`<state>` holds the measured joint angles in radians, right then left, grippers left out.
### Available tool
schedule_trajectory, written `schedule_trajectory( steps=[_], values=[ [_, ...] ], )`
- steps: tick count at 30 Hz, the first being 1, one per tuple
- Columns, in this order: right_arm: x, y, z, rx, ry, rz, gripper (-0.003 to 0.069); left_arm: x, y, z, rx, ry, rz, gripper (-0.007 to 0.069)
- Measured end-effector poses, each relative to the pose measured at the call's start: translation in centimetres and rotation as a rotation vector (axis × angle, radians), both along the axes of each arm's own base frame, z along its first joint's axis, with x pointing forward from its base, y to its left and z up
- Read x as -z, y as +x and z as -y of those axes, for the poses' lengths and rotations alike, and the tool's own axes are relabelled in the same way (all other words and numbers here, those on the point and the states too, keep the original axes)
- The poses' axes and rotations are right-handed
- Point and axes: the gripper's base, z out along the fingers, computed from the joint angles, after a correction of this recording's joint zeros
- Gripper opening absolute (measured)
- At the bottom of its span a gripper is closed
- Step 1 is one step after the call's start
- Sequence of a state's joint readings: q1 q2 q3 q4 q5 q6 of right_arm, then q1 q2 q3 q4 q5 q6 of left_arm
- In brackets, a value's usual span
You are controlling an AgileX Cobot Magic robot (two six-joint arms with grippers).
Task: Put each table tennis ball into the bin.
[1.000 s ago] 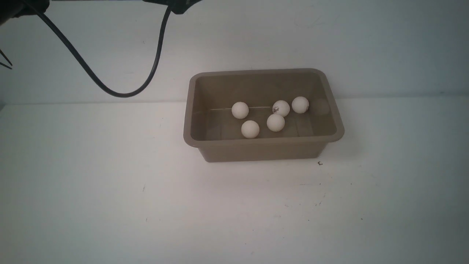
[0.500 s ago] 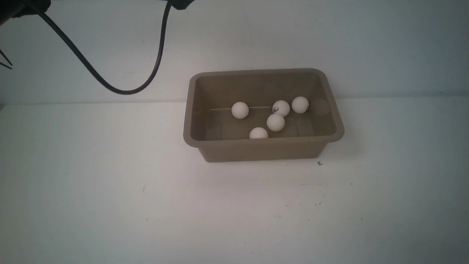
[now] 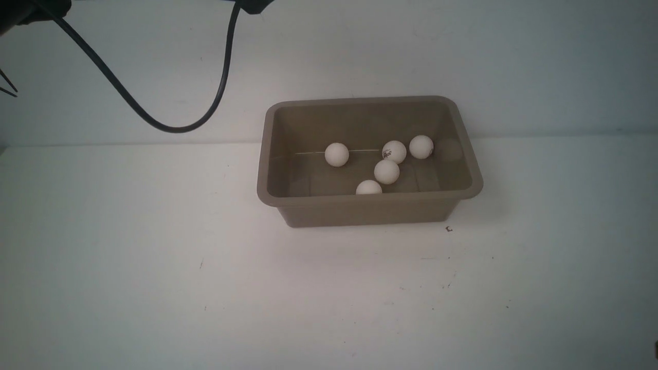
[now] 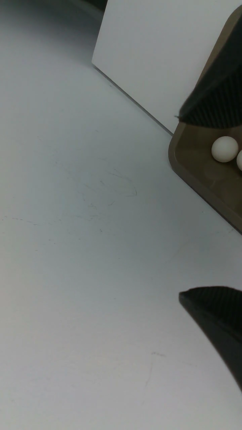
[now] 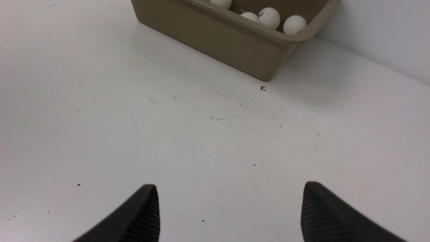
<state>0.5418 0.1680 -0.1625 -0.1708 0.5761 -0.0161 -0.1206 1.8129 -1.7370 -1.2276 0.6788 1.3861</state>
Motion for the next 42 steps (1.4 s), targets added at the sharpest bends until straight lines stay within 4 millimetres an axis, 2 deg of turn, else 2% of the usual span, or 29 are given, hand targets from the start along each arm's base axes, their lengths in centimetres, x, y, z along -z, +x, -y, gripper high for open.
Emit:
schedule_trajectory(
  steps=[9, 12, 15, 18, 22, 30, 42],
  values=[
    [-0.1, 0.0, 0.3, 0.057, -0.02, -0.002, 0.0513, 0.0, 0.0, 0.0, 0.007, 0.0, -0.002, 0.0573],
    [-1.2, 0.1, 0.7, 0.126, 0.0, 0.022, 0.0513, 0.0, -0.1, 0.0, 0.008, 0.0, -0.003, 0.0573],
    [-3.6, -0.1, 1.1, 0.205, 0.05, 0.073, 0.0513, 0.1, -0.1, 0.1, 0.021, 0.001, -0.007, 0.0573],
    [-4.5, -0.2, 1.0, 0.21, 0.124, 0.091, 0.0513, 0.1, -0.1, 0.1, 0.021, 0.001, -0.007, 0.0573],
    [-4.1, -0.1, 0.7, 0.2, 0.19, 0.065, 0.0513, 0.1, -0.2, 0.2, 0.022, 0.001, -0.007, 0.0573],
    [-0.2, 0.2, 0.8, 0.214, 0.094, -0.026, 0.0513, 0.1, -0.4, 0.4, 0.054, 0.003, -0.018, 0.0573],
    [-0.5, -0.8, 1.1, 0.208, 0.136, 0.062, 0.0513, -0.1, -0.5, 0.7, 0.06, -0.042, -0.023, 0.0573]
  ],
)
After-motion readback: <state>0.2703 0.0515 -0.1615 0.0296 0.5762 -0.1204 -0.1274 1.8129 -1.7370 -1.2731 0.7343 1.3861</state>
